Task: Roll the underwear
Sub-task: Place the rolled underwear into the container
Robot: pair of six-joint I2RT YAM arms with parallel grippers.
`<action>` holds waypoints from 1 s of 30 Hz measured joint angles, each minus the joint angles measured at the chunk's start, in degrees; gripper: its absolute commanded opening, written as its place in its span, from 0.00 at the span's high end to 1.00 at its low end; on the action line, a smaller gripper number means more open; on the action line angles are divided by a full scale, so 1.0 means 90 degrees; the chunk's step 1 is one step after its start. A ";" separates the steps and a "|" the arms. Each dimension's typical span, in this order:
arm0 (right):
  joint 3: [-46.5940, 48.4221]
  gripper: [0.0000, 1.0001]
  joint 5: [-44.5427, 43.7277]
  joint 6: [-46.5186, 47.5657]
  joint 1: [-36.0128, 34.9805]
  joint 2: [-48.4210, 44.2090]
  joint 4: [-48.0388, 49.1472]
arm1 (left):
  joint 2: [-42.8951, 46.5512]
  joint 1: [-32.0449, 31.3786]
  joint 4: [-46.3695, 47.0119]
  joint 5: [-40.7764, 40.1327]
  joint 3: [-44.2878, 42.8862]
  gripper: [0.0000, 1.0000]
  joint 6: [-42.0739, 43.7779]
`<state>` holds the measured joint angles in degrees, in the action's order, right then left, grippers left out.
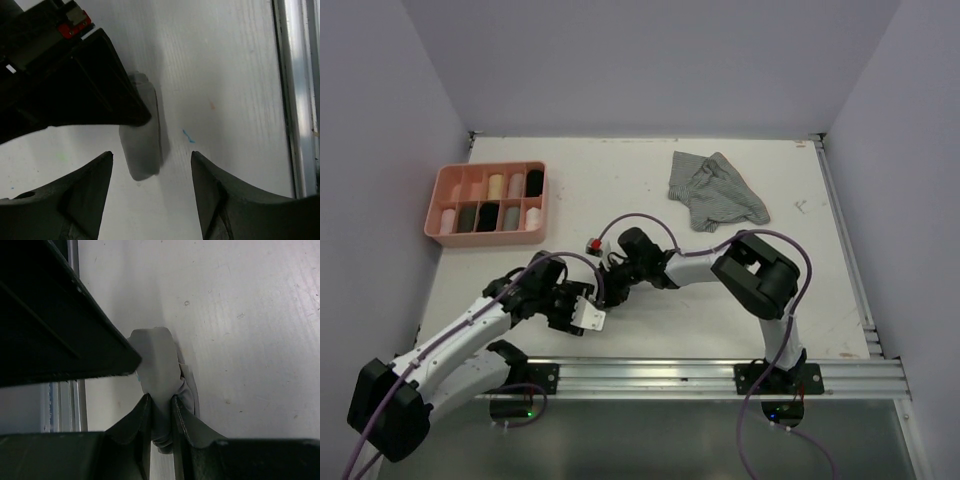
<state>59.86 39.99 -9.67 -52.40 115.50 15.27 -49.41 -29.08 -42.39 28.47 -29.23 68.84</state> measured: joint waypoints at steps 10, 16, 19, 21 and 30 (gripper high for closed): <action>0.0143 0.94 0.0593 -0.0270 0.0138 0.0308 0.0170 | -0.1098 -0.1149 0.1780 -0.1154 0.0301 0.36 -0.1270; 0.0143 0.94 0.1015 -0.0427 0.0282 0.0483 0.0391 | -0.1719 -0.1173 0.2193 -0.1362 0.0277 0.44 -0.1532; 0.0143 0.94 0.1190 -0.0449 0.0338 0.0542 0.0427 | -0.1877 -0.1175 0.2317 -0.1387 0.0219 0.51 -0.1549; 0.0143 0.94 0.1273 -0.0447 0.0367 0.0556 0.0430 | -0.1945 -0.1175 0.2305 -0.1379 0.0192 0.57 -0.1554; -0.0056 0.67 0.1350 -0.0517 0.0576 0.0376 0.0364 | -0.2419 -0.1202 0.2067 -0.1234 -0.0080 1.00 -0.1270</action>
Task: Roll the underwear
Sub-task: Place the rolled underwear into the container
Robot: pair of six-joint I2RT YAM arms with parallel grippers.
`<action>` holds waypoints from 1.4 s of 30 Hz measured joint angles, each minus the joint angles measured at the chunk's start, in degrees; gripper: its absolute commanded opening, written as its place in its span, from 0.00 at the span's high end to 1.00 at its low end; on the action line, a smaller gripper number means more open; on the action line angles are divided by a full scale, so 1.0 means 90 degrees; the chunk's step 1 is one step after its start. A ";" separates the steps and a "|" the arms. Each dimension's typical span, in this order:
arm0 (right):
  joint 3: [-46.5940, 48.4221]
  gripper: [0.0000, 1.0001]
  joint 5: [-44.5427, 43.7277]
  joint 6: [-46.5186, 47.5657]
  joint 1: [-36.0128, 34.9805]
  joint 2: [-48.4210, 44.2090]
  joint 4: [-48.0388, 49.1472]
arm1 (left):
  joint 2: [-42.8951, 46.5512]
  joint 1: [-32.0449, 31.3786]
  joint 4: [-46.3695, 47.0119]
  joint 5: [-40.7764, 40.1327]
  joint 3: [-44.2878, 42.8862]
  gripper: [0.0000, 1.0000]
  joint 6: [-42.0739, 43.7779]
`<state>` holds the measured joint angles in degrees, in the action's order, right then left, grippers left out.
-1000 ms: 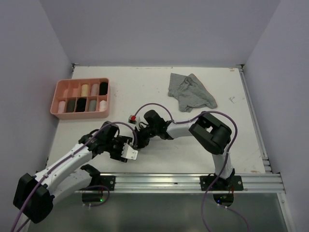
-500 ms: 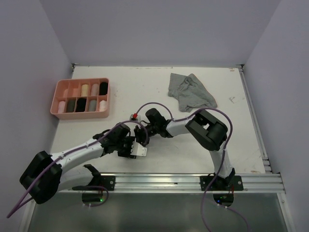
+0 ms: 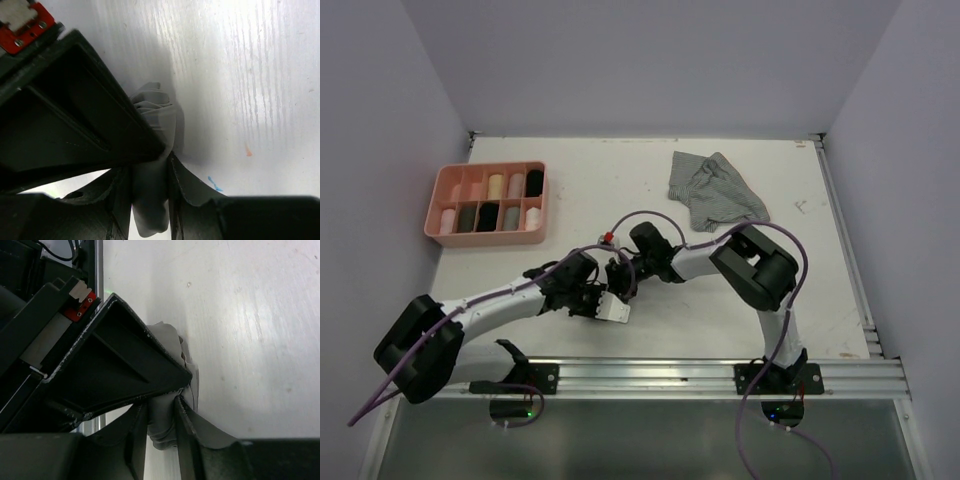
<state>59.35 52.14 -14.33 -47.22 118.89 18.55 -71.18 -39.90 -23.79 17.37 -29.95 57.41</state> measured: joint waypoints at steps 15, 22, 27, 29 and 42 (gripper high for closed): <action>-0.0066 0.51 -0.1093 0.0214 0.1421 -0.1093 -0.2499 | -0.1112 -0.0015 -0.0636 0.0240 -0.0935 1.00 0.0066; -0.0073 0.31 -0.2363 0.0061 0.2132 -0.2074 -0.3111 | -0.1107 0.0325 -0.1209 0.0401 -0.1299 1.00 -0.0670; 0.0015 0.15 -0.3201 0.0049 0.2227 -0.3043 -0.3500 | -0.0923 0.0748 -0.1360 0.0410 -0.2110 1.00 -0.2203; 0.0056 0.13 -0.3395 0.0049 0.2251 -0.3298 -0.3638 | -0.0937 0.1037 -0.1316 0.0474 -0.2565 1.00 -0.2718; 0.0063 0.01 -0.4235 -0.0316 0.2623 -0.4070 -0.4209 | -0.2608 0.4641 -0.0644 0.0017 -0.6501 1.00 -0.4823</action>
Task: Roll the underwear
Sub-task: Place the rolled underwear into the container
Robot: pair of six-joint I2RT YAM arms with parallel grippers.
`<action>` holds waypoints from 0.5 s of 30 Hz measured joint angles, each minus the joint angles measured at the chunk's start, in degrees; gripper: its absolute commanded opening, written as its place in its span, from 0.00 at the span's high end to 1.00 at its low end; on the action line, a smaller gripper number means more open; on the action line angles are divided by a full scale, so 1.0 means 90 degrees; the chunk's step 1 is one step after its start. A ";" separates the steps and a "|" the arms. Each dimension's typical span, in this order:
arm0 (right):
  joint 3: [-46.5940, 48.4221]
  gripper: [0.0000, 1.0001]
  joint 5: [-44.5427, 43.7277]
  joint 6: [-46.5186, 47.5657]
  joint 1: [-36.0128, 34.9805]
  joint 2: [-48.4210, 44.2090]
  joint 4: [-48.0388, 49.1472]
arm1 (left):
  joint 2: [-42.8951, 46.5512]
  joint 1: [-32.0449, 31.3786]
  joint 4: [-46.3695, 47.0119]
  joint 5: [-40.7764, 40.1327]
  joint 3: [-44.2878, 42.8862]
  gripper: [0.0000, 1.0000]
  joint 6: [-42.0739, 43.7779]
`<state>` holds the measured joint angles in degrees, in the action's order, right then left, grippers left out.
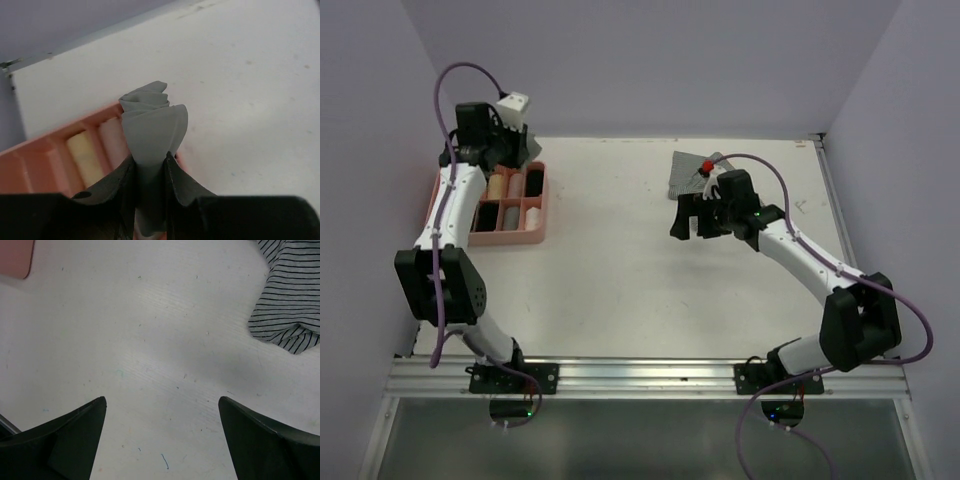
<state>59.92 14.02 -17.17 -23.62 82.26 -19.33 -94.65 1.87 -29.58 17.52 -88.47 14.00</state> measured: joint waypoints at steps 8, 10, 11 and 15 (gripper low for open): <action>0.0231 0.01 -0.0265 -0.0063 0.0049 0.0350 -0.0350 | -0.1688 0.1656 0.0403 -0.1008 -0.1401 1.00 0.0087; 0.0236 0.01 -0.0294 -0.0036 0.0049 0.0355 -0.0386 | -0.2115 0.1868 0.0369 -0.1122 -0.1717 1.00 0.0236; 0.0240 0.01 -0.0306 -0.0027 0.0049 0.0362 -0.0389 | -0.2312 0.1940 0.0374 -0.1168 -0.1858 1.00 0.0308; 0.0262 0.01 -0.0308 -0.0007 0.0049 0.0403 -0.0391 | -0.2805 0.2093 0.0396 -0.1399 -0.2135 1.00 0.0617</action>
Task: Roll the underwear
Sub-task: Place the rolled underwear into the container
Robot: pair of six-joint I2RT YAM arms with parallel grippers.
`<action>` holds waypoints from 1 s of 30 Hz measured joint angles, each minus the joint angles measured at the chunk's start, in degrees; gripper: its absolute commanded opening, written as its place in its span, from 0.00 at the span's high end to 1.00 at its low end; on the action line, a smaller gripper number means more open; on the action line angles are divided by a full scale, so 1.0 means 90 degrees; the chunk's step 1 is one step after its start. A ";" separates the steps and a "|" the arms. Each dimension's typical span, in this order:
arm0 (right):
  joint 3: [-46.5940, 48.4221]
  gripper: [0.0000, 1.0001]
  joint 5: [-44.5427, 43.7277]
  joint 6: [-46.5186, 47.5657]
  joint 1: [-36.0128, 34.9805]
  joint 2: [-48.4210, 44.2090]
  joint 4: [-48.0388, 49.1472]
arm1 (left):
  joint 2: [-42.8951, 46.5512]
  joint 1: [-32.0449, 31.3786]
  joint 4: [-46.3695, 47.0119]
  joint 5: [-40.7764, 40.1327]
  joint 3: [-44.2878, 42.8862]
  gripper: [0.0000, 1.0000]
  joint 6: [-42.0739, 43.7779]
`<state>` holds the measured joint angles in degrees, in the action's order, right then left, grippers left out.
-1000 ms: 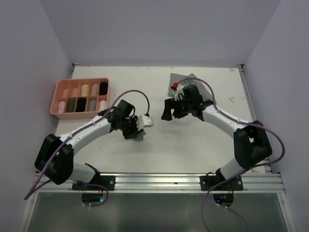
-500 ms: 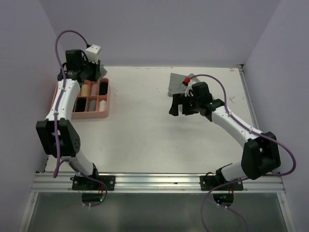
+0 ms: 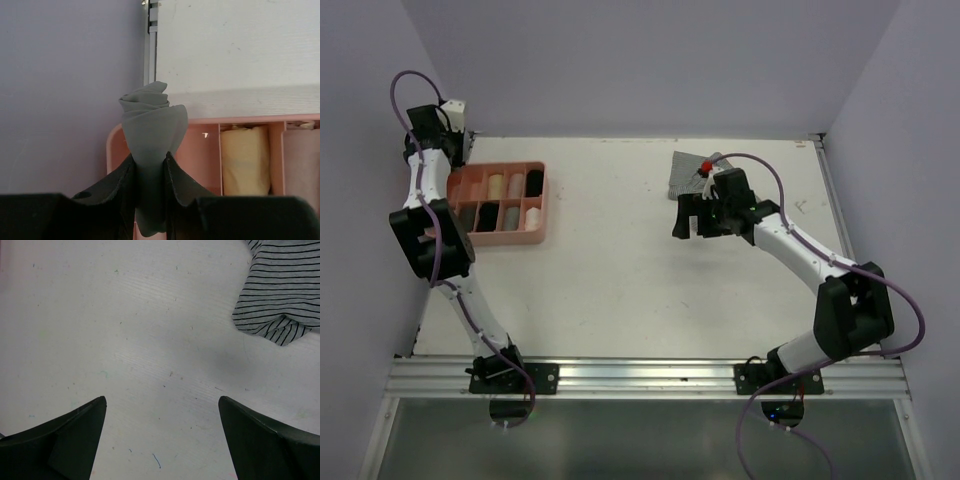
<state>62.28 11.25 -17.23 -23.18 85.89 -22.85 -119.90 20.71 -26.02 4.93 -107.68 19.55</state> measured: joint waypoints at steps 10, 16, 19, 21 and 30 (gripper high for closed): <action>-0.0027 0.01 0.0005 0.0015 0.0000 0.0012 0.0036 | -0.0546 0.0134 0.0364 -0.0617 -0.0257 1.00 0.0457; -0.0170 0.01 0.0010 0.0032 0.0000 0.0095 0.0083 | -0.0546 0.0187 0.0542 -0.0726 0.0078 1.00 0.0563; -0.0304 0.01 0.0017 0.0034 0.0000 0.0124 0.0095 | -0.0546 0.0209 0.0549 -0.0743 0.0262 1.00 0.0571; -0.0381 0.01 0.0019 0.0039 0.0000 0.0124 0.0104 | -0.0546 0.0223 0.0585 -0.0746 0.0396 1.00 0.0571; -0.0525 0.01 0.0024 0.0087 0.0049 0.0124 0.0114 | -0.0595 0.0233 0.0610 -0.0828 0.0716 1.00 0.0571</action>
<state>57.56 11.46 -16.45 -22.74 87.00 -21.82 -125.25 22.81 -20.53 -2.52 -101.23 24.69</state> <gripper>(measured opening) 0.986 0.264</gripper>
